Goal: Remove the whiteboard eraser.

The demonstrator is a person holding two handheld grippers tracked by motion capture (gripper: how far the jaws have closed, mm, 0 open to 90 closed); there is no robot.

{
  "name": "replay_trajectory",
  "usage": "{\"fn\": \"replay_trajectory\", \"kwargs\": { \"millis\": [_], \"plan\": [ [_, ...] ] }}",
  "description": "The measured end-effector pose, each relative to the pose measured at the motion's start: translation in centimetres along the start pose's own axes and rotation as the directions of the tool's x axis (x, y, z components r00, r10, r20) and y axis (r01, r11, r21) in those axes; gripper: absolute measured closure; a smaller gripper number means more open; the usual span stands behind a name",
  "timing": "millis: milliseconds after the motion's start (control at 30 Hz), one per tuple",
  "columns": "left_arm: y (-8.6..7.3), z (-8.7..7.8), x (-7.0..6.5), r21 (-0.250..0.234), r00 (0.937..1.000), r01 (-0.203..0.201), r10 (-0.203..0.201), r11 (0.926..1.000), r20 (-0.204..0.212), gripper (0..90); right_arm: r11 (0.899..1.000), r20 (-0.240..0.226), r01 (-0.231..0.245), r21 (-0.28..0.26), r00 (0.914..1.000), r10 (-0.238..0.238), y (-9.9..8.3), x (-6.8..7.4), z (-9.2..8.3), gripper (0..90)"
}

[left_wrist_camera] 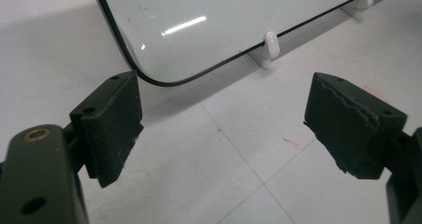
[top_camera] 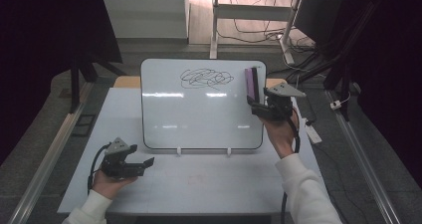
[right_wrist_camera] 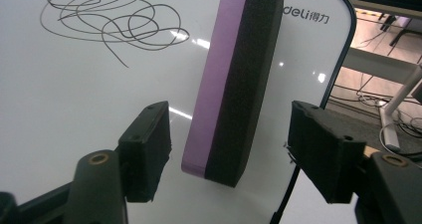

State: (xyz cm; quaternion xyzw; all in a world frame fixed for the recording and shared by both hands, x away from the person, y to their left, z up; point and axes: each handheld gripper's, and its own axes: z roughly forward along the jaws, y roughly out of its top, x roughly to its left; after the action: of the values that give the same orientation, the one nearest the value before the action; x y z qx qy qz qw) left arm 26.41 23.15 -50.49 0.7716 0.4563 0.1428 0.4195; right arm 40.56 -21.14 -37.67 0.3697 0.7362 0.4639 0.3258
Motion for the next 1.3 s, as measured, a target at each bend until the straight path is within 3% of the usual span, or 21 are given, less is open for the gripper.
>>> {"fn": "replay_trajectory", "kwargs": {
  "millis": [333,367,600,1067,1167,1300],
  "plan": [
    [0.0,0.0,0.1,-0.007,0.9999,-0.004,0.004,1.0000,0.014,16.0,0.999,0.025,0.006,0.037,0.9997,-0.007,0.3,0.7,0.7,45.4],
    [0.0,0.0,0.1,-0.007,0.9999,-0.004,0.004,1.0000,0.014,16.0,0.999,0.062,0.016,0.044,0.9979,-0.019,0.4,0.9,0.8,49.7],
    [0.0,-0.1,0.1,-0.016,0.9997,-0.012,0.012,0.9998,0.022,15.5,0.999,0.073,-0.003,0.048,0.9973,0.000,0.6,1.2,1.0,58.6],
    [-0.1,-0.1,0.3,-0.013,0.9999,-0.003,0.003,0.9999,0.014,15.3,1.000,0.096,-0.024,0.013,0.9951,0.023,0.3,1.3,0.5,64.5],
    [-0.1,-0.1,0.4,-0.014,0.9999,-0.001,0.001,0.9999,0.012,15.4,0.999,0.098,-0.025,-0.039,0.9948,0.029,0.7,1.3,-0.3,65.0],
    [-0.1,-0.1,0.4,-0.015,0.9999,-0.001,0.001,0.9999,0.010,15.3,0.998,0.080,-0.016,-0.055,0.9966,0.021,1.0,1.5,-1.0,65.1]
  ]
}}
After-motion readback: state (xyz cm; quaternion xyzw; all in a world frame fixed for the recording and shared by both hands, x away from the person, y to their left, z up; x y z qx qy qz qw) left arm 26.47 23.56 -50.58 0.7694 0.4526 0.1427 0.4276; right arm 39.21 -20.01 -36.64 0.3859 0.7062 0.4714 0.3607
